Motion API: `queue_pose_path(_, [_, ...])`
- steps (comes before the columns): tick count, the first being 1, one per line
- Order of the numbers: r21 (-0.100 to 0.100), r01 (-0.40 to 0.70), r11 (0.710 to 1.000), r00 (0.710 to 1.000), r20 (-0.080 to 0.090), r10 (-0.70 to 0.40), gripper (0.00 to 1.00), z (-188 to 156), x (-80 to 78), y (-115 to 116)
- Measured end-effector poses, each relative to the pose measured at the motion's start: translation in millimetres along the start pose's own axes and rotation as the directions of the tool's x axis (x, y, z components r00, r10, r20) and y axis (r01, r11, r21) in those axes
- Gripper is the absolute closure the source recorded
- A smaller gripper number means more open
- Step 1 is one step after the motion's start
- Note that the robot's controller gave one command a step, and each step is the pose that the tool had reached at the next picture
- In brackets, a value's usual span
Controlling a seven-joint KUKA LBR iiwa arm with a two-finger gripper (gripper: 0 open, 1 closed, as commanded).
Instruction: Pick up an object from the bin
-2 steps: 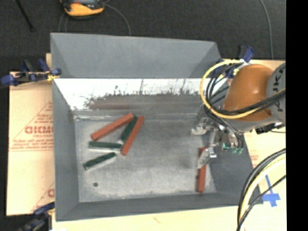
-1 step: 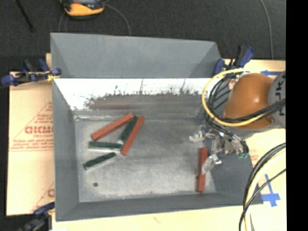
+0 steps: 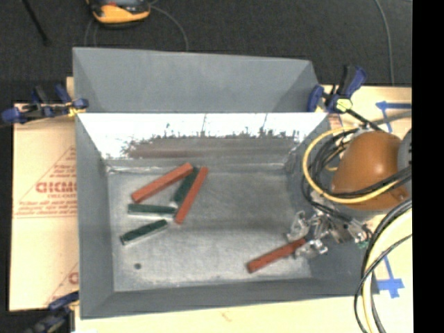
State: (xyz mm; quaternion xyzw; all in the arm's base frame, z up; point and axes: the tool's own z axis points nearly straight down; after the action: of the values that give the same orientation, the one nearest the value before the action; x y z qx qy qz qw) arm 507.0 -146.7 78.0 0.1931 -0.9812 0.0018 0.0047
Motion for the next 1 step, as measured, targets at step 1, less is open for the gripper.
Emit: queue_pose_path(1, [0.000,0.001,1.000,1.000,0.000,-0.001,1.00,0.0,-0.1,0.0])
